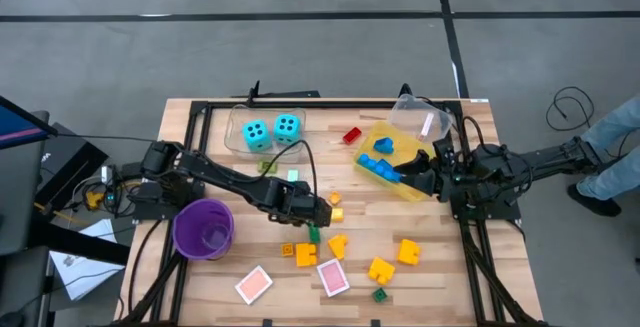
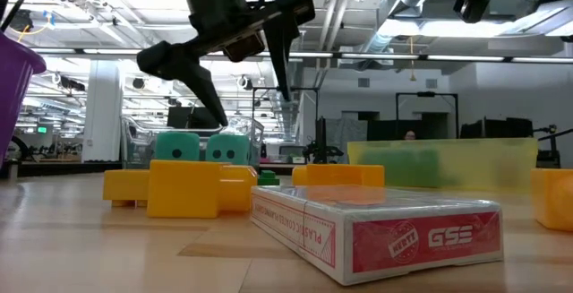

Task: Pick & Place Toys
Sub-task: Put the green game piece into the yellow bin

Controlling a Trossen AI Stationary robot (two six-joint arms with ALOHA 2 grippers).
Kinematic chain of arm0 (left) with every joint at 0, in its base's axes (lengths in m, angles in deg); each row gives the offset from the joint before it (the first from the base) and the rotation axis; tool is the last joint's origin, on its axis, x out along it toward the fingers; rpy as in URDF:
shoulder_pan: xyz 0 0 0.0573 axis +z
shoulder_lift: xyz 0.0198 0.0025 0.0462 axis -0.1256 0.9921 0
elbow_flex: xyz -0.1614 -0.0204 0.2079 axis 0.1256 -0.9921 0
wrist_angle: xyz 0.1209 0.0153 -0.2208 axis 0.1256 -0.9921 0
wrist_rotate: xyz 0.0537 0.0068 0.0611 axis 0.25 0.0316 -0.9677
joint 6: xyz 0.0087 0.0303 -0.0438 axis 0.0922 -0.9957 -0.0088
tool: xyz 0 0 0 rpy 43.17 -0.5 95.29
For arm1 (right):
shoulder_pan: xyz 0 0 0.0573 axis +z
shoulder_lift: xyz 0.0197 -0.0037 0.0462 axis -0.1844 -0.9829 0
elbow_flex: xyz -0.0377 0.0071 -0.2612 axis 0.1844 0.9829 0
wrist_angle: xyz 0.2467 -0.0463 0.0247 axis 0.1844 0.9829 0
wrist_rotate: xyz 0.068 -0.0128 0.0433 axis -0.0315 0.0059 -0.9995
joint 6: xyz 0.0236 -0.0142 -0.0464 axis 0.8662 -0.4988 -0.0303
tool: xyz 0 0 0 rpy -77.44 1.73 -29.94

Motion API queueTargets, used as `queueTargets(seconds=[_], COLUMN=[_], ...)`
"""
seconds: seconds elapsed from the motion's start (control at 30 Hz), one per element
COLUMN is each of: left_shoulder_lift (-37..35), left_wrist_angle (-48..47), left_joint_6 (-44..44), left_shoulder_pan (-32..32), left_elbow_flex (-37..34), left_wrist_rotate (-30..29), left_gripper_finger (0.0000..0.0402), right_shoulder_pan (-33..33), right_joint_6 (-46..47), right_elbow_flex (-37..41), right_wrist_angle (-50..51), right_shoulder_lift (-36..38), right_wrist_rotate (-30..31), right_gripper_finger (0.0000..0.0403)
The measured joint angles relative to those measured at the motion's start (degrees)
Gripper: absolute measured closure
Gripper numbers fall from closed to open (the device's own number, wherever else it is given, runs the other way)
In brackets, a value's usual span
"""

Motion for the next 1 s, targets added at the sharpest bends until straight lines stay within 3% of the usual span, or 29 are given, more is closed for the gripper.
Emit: queueTargets(seconds=[0.33, 0.8, 1.0], left_shoulder_lift=[5.9, 10.6, 11.8], left_wrist_angle=[3.0, 3.7, 3.7], left_joint_6=[0.8, 1.3, 1.9], left_shoulder_pan=[0.1, 0.4, 0.3], left_elbow_flex=[0.0, 1.2, 1.3], left_wrist_rotate=[6.8, 6.7, 6.8], left_gripper_finger=[0.0078, 0.0079, 0.0109], right_shoulder_pan=[0.0, 0.0, 0.0], right_joint_6=[-1.0, -1.0, -1.0], right_elbow_flex=[0.0, 0.0, 0.0], right_wrist_angle=[0.5, 1.2, 1.5], right_shoulder_lift=[0.0, 0.0, 0.0], right_wrist_rotate=[-0.1, -0.8, -0.8], right_gripper_finger=[0.0143, 0.0143, 0.0143])
